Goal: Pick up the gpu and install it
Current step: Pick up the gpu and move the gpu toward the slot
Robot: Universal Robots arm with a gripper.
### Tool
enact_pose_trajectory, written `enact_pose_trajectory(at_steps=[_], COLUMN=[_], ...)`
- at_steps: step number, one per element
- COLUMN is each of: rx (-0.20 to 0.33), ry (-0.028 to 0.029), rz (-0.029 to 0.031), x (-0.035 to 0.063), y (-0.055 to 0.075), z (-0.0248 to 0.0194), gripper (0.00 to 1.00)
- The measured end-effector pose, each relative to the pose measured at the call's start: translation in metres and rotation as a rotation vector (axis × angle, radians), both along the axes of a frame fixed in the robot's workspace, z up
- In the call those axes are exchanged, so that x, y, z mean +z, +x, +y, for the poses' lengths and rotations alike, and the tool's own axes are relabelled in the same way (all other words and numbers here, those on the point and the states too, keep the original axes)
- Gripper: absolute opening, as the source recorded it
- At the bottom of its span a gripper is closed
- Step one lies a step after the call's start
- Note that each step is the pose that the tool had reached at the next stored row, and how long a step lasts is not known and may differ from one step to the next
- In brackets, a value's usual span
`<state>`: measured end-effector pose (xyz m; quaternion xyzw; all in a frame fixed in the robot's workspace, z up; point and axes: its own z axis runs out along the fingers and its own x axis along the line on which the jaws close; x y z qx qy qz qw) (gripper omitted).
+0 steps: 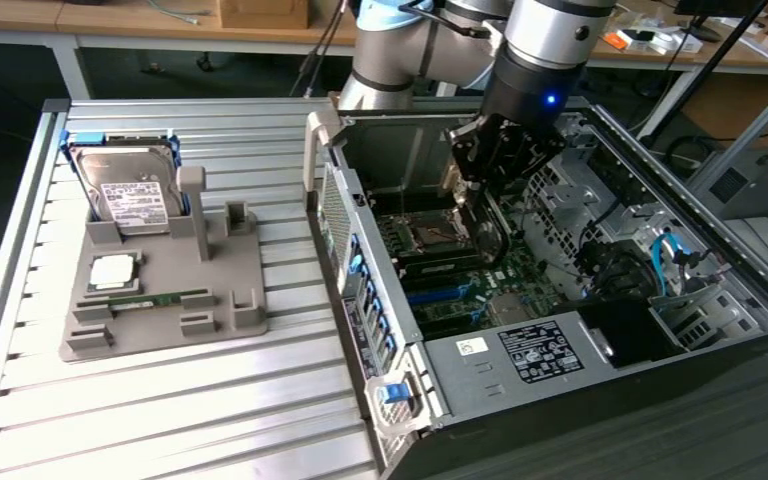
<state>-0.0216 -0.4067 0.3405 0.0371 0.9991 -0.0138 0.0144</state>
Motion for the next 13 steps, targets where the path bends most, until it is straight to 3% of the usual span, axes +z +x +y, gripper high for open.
enact_pose_trajectory(at_steps=[13], rx=[0.0], ry=[0.0], rz=[0.0], x=[-0.0016], y=[0.0095], z=[0.0], gripper=[0.27])
